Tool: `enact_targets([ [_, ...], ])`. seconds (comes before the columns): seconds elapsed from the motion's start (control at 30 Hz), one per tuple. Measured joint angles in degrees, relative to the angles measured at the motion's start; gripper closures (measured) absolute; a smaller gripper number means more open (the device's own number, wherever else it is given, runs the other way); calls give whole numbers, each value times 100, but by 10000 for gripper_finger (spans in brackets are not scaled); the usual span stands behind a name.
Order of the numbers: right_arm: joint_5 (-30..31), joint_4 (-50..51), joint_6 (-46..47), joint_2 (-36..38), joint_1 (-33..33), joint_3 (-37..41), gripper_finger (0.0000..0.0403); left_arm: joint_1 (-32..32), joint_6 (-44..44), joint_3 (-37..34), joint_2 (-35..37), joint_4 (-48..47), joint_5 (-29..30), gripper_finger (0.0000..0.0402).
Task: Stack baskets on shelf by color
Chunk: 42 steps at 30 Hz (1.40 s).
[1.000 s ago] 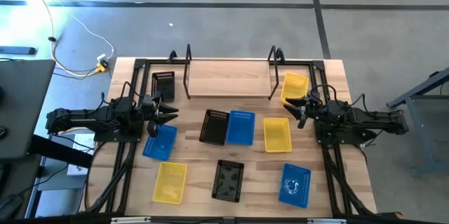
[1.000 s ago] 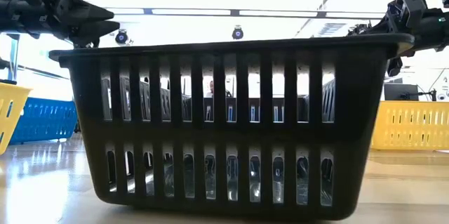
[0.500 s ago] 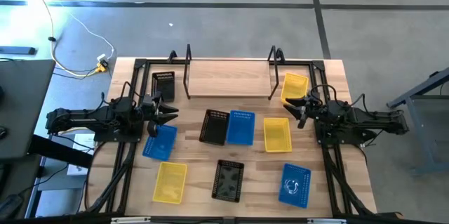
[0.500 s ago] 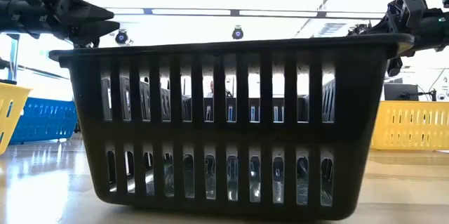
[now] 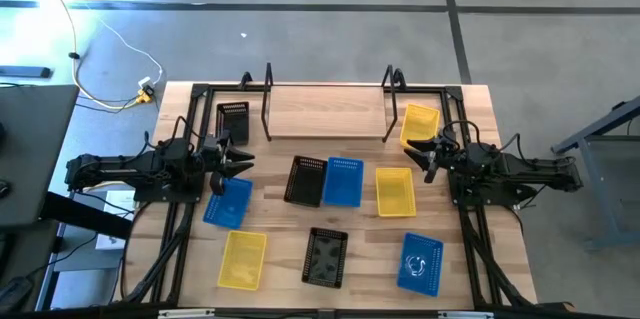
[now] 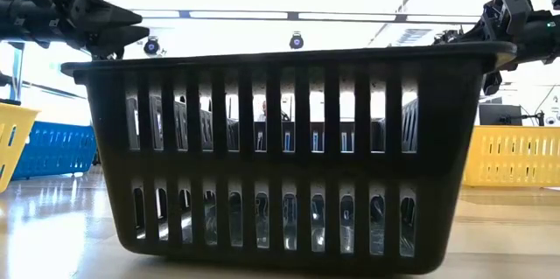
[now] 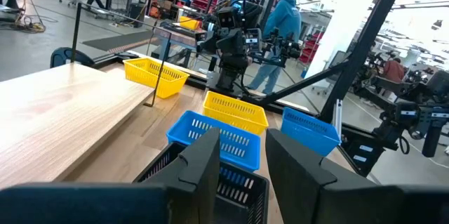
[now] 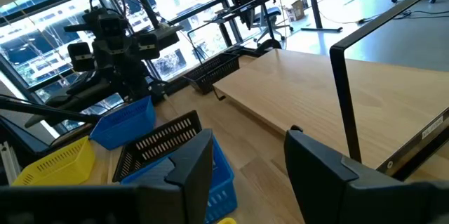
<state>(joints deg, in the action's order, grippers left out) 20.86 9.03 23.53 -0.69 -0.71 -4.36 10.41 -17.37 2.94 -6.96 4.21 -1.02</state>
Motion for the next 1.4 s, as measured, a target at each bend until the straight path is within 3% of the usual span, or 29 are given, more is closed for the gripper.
enact_targets([
  [0.4, 0, 1, 0, 0, -2, 0, 242, 3, -30, 2, 2, 11, 487, 296],
  [0.63, -1, 0, 0, 1, -1, 0, 242, 3, -1372, 1, 0, 198, 641, 296],
  [0.93, 0, -1, 0, 0, -2, 0, 242, 3, -2086, 2, -3, 913, 638, 296],
  [1.17, -1, 1, 0, 0, 0, 0, 242, 3, -2048, 23, -115, 1746, 571, 296],
  [1.4, 0, -1, 0, 0, -2, 0, 242, 5, -1428, 830, -787, 1455, 328, 296],
])
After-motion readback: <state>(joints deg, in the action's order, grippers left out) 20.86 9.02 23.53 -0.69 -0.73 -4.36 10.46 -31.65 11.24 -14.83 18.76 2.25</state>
